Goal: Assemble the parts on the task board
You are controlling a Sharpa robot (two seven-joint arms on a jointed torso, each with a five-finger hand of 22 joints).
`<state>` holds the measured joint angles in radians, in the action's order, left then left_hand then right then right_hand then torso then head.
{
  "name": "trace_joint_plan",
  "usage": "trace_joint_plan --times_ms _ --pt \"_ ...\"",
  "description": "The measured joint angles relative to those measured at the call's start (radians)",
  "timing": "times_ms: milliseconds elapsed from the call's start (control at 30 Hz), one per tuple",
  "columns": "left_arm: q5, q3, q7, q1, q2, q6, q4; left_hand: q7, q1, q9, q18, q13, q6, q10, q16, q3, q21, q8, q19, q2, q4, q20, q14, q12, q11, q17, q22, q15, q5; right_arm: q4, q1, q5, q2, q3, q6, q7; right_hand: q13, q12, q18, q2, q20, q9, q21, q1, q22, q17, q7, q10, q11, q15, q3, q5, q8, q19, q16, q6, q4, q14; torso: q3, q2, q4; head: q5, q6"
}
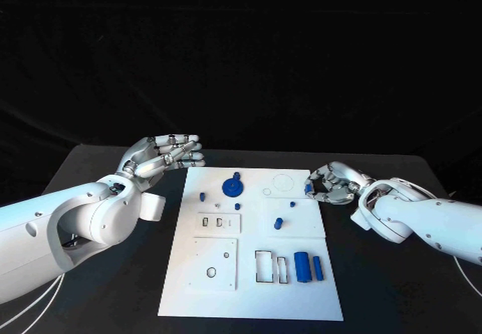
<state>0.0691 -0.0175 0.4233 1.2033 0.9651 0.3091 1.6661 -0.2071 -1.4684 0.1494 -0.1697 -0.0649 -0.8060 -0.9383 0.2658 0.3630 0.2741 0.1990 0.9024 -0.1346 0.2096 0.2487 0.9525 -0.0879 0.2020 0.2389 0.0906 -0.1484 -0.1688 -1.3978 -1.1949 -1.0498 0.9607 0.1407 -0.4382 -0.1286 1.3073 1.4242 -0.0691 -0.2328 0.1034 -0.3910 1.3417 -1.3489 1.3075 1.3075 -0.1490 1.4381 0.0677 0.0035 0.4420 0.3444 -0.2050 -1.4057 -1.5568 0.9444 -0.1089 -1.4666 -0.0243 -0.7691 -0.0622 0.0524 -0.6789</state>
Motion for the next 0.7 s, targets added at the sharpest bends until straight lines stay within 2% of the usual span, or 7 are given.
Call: trace_joint_plan --times_ms 233,267,333,400,567,700 --pt "0.000 0.000 0.000 0.000 0.001 0.000 0.000 0.000 0.000 0.000 0.000 0.000 0.000 0.000 0.000 0.000 0.000 0.000 0.000 0.000 0.000 0.000 0.000 0.000 0.000 0.000 0.000 0.000 0.000 0.001 0.000 -0.001 -0.001 0.000 -0.008 0.008 0.001 0.000 0.000 0.016 -0.003 -0.002 0.000 -0.006 0.000 0.000 0.002 0.004 -0.004 -0.001 0.011 -0.014 -0.010 -0.003 0.000 0.010 0.006 0.001 0.0001 0.000 0.0001 0.000 0.000" --pt "0.000 0.000 0.000 0.000 0.001 0.000 0.000 0.000 0.000 0.000 0.000 0.000 0.000 0.000 0.000 0.000 0.000 0.000 0.000 0.000 0.000 0.000 0.000 0.000 0.000 0.000 0.000 0.000 0.000 0.001 0.000 -0.001 -0.001 0.000 -0.009 0.009 0.001 0.000 0.000 0.020 -0.003 -0.004 0.000 -0.001 0.000 0.000 0.004 0.004 -0.004 -0.004 0.018 -0.029 -0.011 -0.003 0.000 0.012 0.008 0.003 0.0001 0.000 0.0001 0.000 0.000" --pt "0.000 0.000 0.000 0.000 0.001 0.000 0.000 0.000 0.000 0.000 0.000 0.000 0.000 0.000 0.000 0.000 0.000 0.000 0.000 0.000 0.000 0.000 0.000 0.000 0.000 0.000 0.000 0.000 0.000 0.001 0.000 -0.001 -0.002 0.000 -0.012 0.010 0.001 0.000 0.000 0.034 -0.006 -0.006 0.000 -0.005 0.000 0.000 0.007 0.004 -0.004 -0.008 0.041 -0.096 -0.016 -0.006 0.000 0.015 0.015 0.000 0.0005 0.000 0.0002 0.000 0.000" --pt "0.000 0.000 0.000 0.000 0.001 0.000 0.001 0.000 0.000 0.000 0.000 0.000 0.000 0.000 0.000 0.000 0.000 0.000 0.000 0.000 0.000 0.000 0.000 0.000 0.000 0.000 0.000 0.000 0.000 0.001 0.000 -0.001 -0.002 0.000 -0.013 0.011 0.001 0.000 0.000 0.034 -0.007 -0.007 0.000 -0.005 0.000 0.000 0.010 0.006 -0.006 -0.008 0.051 -0.118 -0.018 -0.007 0.000 0.017 0.018 0.000 0.0006 0.000 0.0004 0.000 -0.001" --pt "0.000 0.000 0.000 0.000 0.002 0.000 0.001 0.000 0.000 0.000 0.000 0.000 0.000 0.000 0.000 0.000 0.000 0.000 0.000 0.000 0.000 0.000 0.000 0.000 0.000 0.000 0.000 0.000 0.000 0.000 0.000 -0.002 -0.003 0.000 -0.020 0.012 0.001 0.007 0.000 0.041 -0.007 -0.009 0.004 0.001 0.000 0.000 0.012 0.007 -0.007 -0.008 0.061 -0.124 -0.027 -0.007 0.000 0.027 0.022 0.000 0.0006 0.000 0.0006 0.000 -0.002" --pt "0.000 0.000 0.000 0.000 0.002 0.000 0.001 0.000 0.000 0.000 0.000 0.000 0.000 0.000 0.000 0.000 0.000 0.000 0.000 0.000 0.000 0.000 0.000 0.000 0.000 0.000 -0.001 0.000 0.000 -0.002 0.001 -0.002 -0.004 0.000 -0.025 0.012 0.001 0.008 0.000 0.041 -0.011 -0.013 0.008 0.001 0.001 0.000 0.016 0.013 -0.013 -0.015 0.065 -0.124 -0.036 -0.011 0.000 0.038 0.025 0.000 0.0005 -0.001 0.0006 0.001 -0.003"
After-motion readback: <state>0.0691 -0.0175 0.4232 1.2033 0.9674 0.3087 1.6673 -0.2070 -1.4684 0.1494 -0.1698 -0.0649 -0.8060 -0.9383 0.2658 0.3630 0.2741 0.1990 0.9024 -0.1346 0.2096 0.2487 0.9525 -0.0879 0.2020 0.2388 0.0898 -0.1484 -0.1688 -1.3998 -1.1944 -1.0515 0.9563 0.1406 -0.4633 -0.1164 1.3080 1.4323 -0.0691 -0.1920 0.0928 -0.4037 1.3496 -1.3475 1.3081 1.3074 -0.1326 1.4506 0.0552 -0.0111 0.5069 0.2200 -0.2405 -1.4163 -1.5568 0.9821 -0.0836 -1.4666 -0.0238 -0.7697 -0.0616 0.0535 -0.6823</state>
